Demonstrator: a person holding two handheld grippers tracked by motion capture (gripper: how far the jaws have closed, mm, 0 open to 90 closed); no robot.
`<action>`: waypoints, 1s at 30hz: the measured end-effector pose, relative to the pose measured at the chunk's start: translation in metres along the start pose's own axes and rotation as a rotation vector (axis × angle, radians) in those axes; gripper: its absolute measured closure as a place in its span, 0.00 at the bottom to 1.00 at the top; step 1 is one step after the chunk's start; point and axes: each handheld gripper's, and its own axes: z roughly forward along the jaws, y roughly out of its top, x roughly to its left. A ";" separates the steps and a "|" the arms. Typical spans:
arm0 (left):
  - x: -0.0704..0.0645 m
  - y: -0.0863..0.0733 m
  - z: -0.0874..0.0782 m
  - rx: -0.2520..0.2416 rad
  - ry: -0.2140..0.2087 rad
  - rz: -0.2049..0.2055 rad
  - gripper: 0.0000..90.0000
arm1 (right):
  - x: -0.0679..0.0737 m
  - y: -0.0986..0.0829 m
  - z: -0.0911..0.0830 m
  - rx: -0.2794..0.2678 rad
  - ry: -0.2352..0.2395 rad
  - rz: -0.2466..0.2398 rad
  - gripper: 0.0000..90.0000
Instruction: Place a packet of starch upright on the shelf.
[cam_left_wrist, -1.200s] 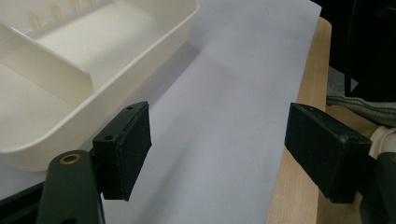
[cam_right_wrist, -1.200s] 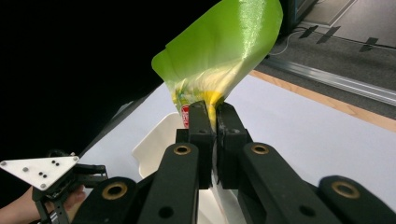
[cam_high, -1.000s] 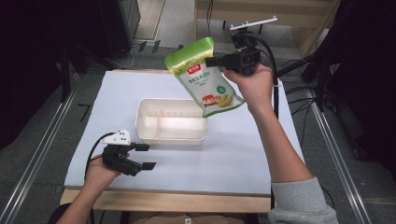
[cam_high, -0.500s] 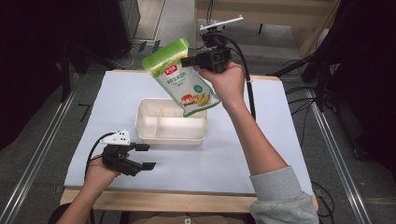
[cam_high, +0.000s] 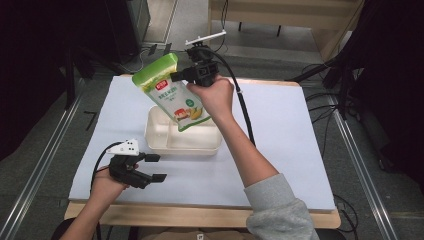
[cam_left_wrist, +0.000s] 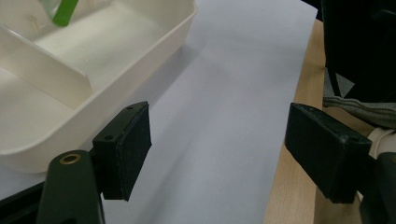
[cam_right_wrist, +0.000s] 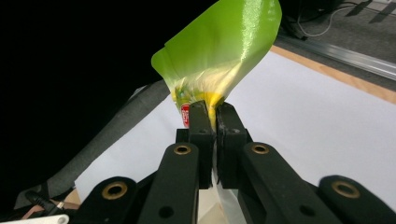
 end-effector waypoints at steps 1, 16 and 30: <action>0.000 0.000 0.000 0.000 -0.002 0.000 0.26 | 0.000 -0.002 0.004 -0.003 0.003 -0.002 0.98; 0.000 0.000 0.002 0.013 -0.002 0.004 0.26 | -0.057 -0.067 0.025 -0.029 -0.035 0.031 0.98; 0.000 0.000 0.003 0.020 0.001 0.001 0.26 | -0.095 -0.091 0.003 -0.036 -0.058 0.105 0.96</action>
